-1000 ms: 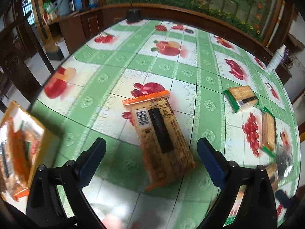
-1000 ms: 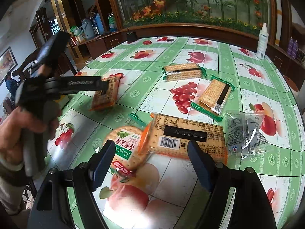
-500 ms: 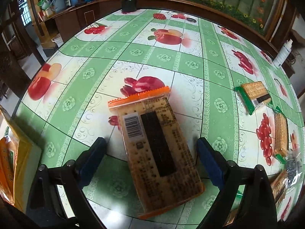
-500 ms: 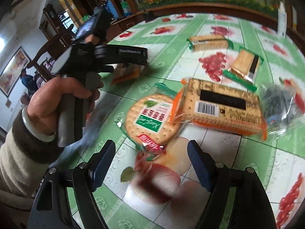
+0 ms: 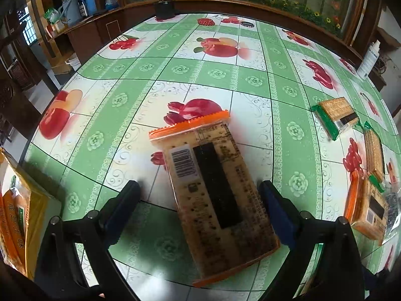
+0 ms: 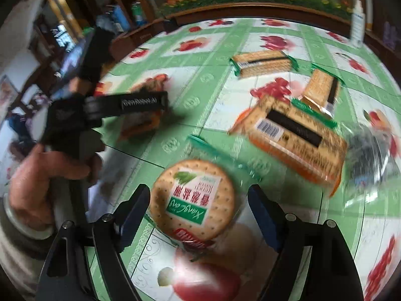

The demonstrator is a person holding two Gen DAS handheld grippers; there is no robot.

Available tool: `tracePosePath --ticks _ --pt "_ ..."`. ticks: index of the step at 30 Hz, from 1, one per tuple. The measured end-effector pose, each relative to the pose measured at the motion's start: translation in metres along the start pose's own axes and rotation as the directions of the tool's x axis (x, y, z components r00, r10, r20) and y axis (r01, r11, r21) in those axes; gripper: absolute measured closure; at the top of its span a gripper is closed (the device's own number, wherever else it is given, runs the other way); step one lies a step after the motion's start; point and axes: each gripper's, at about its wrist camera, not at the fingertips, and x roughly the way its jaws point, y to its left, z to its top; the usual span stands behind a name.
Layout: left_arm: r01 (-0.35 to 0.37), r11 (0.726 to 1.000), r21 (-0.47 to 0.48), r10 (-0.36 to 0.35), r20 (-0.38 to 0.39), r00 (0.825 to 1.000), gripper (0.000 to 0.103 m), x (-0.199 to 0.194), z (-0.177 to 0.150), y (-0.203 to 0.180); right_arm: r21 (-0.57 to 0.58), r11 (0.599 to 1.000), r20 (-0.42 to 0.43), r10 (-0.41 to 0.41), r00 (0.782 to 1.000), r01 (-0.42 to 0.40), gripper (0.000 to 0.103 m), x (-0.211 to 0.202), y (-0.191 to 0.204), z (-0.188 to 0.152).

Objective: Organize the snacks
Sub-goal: 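Grasp the long beige cracker pack with left tool while right tool grasps round Xiang Long pack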

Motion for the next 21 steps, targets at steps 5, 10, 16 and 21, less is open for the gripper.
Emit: tracePosePath --ticks 5,10,16,21 --pt "0.007 1.000 0.021 -0.007 0.028 1.000 0.022 -0.005 -0.003 0.000 0.101 0.989 0.047 -0.109 0.993 0.104 0.020 0.006 0.005 -0.001" --pt "0.017 0.999 0.039 -0.019 0.034 0.999 0.039 -0.010 -0.004 0.002 0.077 0.979 0.050 -0.190 0.980 0.186 0.017 0.017 0.018 0.006" --pt "0.037 0.998 0.051 -0.039 0.039 0.999 0.045 -0.012 -0.007 0.008 -0.040 0.967 0.069 -0.249 0.966 0.252 0.018 0.026 0.027 0.004" --pt "0.068 0.997 0.034 -0.068 0.022 0.997 0.047 -0.017 -0.011 0.019 -0.104 0.969 0.062 -0.219 0.974 0.225 0.027 0.016 0.022 -0.001"
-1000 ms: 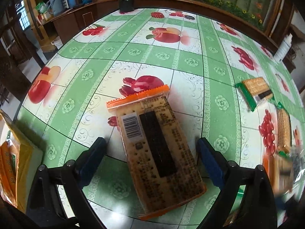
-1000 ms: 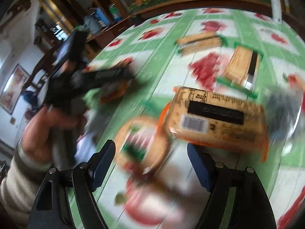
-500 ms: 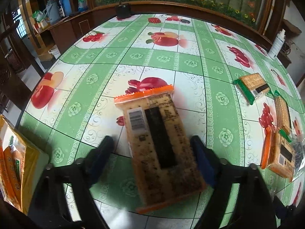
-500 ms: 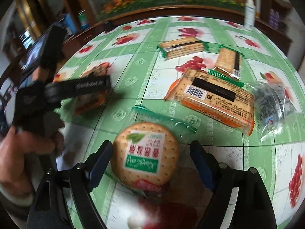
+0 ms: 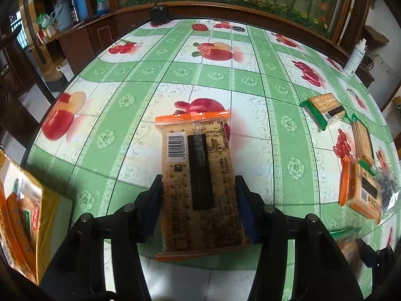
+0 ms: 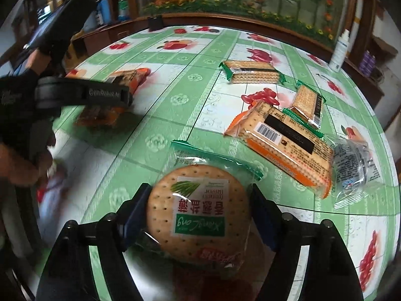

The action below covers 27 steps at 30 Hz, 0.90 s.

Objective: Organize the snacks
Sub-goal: 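Grasp the long beige cracker pack with left tool while right tool grasps round Xiang Long pack, then carry both held packs over the foam box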

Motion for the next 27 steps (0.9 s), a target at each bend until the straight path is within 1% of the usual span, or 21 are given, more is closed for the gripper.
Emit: tracePosePath --ticks 4,6,8,13,18,21,23,27 --pt "0.027 0.999 -0.021 -0.027 -0.007 1.000 0.047 -0.010 -0.013 0.008 -0.004 0.999 0.006 0.048 0.999 -0.048 0.027 -0.011 -0.008 -0.010" --pt "0.034 0.999 -0.020 -0.034 -0.004 0.999 0.047 -0.016 -0.020 0.009 -0.004 0.998 0.013 0.066 0.998 -0.066 0.027 -0.017 -0.006 -0.015" --pt "0.038 0.999 -0.008 -0.038 0.008 0.999 0.047 -0.026 -0.030 0.008 -0.003 0.996 0.028 0.086 0.996 -0.086 0.027 -0.022 -0.003 -0.016" --pt "0.056 0.998 0.026 -0.057 0.053 0.997 0.047 -0.056 -0.052 0.002 -0.012 0.994 0.048 0.105 0.993 -0.104 0.027 -0.033 0.000 -0.016" --pt "0.051 0.998 0.045 -0.056 0.100 0.993 0.047 -0.082 -0.067 0.004 -0.024 0.993 0.081 0.117 0.990 -0.116 0.027 -0.047 0.005 -0.013" --pt "0.032 0.998 0.048 -0.038 0.138 0.990 0.047 -0.100 -0.077 0.011 -0.043 0.992 0.095 0.126 0.988 -0.122 0.027 -0.053 0.011 -0.012" --pt "0.021 0.999 0.045 -0.028 0.159 0.987 0.047 -0.112 -0.084 0.018 -0.057 0.990 0.106 0.135 0.985 -0.130 0.027 -0.057 0.018 -0.011" --pt "0.015 1.000 0.028 -0.019 0.178 0.984 0.047 -0.131 -0.096 0.036 -0.086 0.985 0.122 0.160 0.980 -0.150 0.027 -0.062 0.032 -0.007"
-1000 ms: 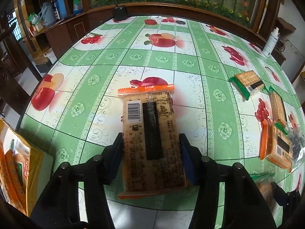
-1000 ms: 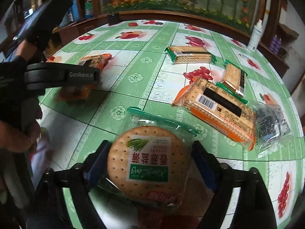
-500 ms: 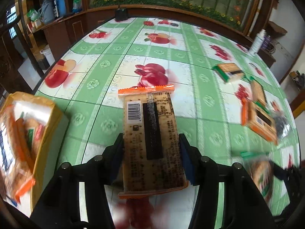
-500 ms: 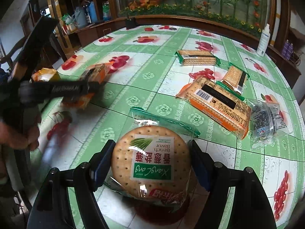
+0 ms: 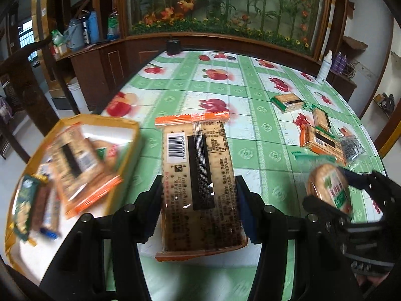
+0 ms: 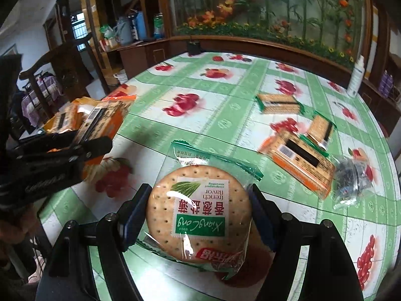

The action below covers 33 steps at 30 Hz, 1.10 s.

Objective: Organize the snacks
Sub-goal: 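Carry both held packs over the foam box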

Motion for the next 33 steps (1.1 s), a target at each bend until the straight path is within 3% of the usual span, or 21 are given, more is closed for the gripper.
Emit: tracePosePath --ticks 16,33 --pt "-0.038 0.995 -0.090 0.040 0.029 0.999 0.047 -0.060 -0.037 0.072 -0.181 0.978 0.027 0.113 0.993 -0.106 0.027 0.003 0.086 0.025" --pt "-0.107 0.976 -0.192 0.111 0.010 0.994 0.047 -0.083 -0.064 0.145 -0.316 0.931 0.002 0.193 0.981 -0.182 0.027 0.017 0.161 0.041"
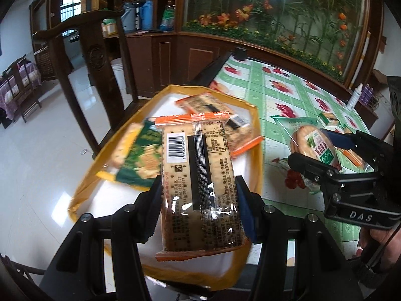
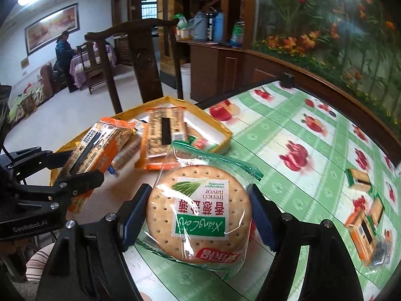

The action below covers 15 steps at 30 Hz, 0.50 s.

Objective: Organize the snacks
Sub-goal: 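Carry both held packs over the foam box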

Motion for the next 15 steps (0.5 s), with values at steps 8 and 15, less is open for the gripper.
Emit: tracePosePath --ticks 8,15 --pt "-0.043 0.999 -0.012 0.042 -0.019 0.999 0.047 -0.005 -0.009 0.029 -0.047 0.997 -0.009 0.069 0.998 -0.069 0.027 0.021 0.028 0.018" --pt "-0.085 0.996 -0.037 0.083 -0.046 0.995 0.047 0.005 -0.016 0.052 -0.112 0.985 -0.060 0.123 0.991 -0.129 0.027 0.051 0.060 0.027"
